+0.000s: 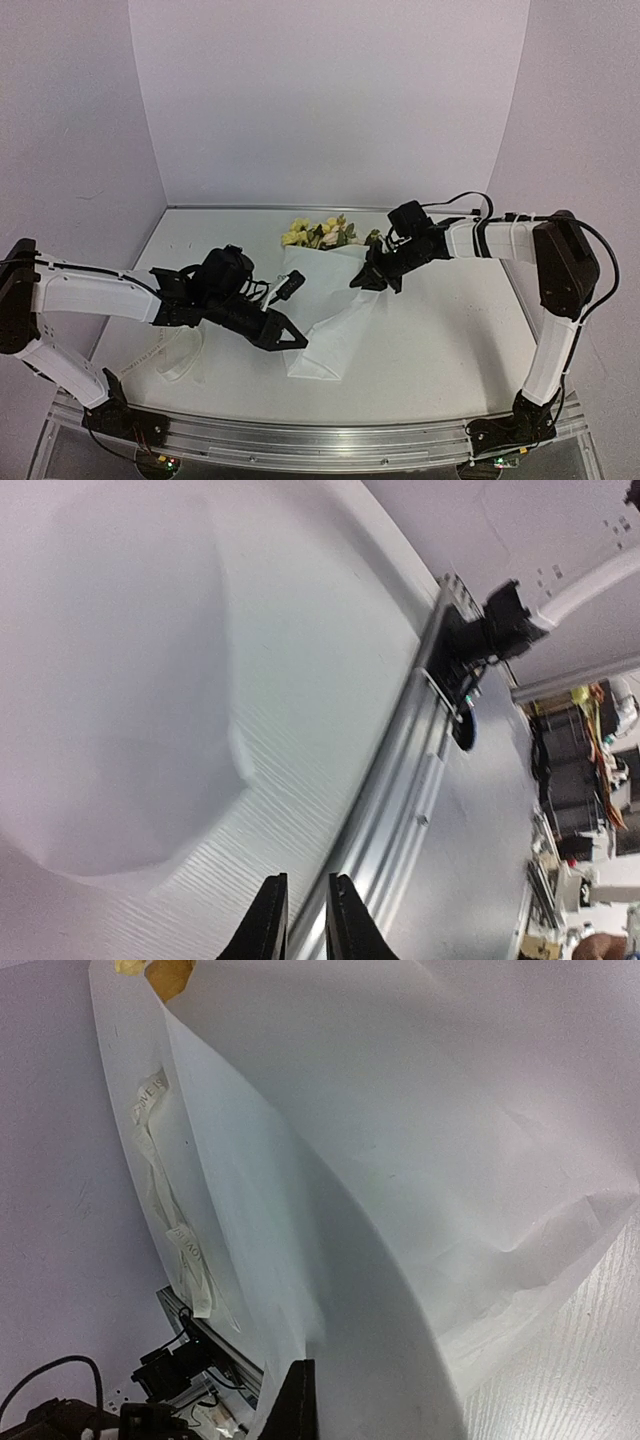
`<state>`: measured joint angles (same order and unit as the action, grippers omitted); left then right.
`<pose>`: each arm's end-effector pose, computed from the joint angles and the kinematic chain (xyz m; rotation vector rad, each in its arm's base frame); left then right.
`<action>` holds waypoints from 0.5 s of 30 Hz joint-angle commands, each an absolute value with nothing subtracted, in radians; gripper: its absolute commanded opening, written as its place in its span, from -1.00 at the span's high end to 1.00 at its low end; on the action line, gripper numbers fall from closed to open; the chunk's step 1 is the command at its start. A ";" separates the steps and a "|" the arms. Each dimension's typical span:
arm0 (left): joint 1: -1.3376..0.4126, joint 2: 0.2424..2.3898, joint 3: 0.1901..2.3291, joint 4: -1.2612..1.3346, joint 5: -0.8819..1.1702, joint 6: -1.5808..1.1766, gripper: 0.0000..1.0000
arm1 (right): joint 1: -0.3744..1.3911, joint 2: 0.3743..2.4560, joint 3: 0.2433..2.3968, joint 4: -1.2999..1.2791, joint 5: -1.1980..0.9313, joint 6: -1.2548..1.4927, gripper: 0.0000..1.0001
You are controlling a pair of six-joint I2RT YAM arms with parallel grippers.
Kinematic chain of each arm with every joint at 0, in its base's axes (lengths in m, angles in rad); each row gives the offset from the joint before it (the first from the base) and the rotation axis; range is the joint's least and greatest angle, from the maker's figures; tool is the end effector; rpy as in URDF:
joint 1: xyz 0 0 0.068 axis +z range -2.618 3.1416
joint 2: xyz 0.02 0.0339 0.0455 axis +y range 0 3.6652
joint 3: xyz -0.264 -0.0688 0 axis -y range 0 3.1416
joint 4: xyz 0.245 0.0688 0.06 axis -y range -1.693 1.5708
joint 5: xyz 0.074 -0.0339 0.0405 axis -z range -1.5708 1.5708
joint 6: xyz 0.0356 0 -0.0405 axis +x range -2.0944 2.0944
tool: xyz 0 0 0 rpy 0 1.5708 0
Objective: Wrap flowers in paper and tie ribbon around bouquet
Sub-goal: Adjust the folded bouquet at the center of the board.
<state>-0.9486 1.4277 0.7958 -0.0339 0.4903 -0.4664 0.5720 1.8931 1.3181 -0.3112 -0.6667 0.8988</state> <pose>0.1603 -0.2522 0.2134 0.8796 2.3219 -1.2474 0.3297 0.2385 0.2020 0.1124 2.7655 1.3620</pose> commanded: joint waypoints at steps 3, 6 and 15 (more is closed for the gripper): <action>-0.913 1.488 0.825 -0.050 0.315 -0.454 0.71 | 0.577 1.890 1.407 -0.362 -0.629 0.813 0.94; -0.914 1.595 0.873 -0.050 0.373 -0.434 0.74 | 0.577 1.900 1.421 -0.365 -0.629 0.809 0.94; -0.936 1.723 0.929 -0.030 0.473 -0.408 0.75 | 0.606 1.805 1.392 -0.498 -0.576 0.742 0.66</action>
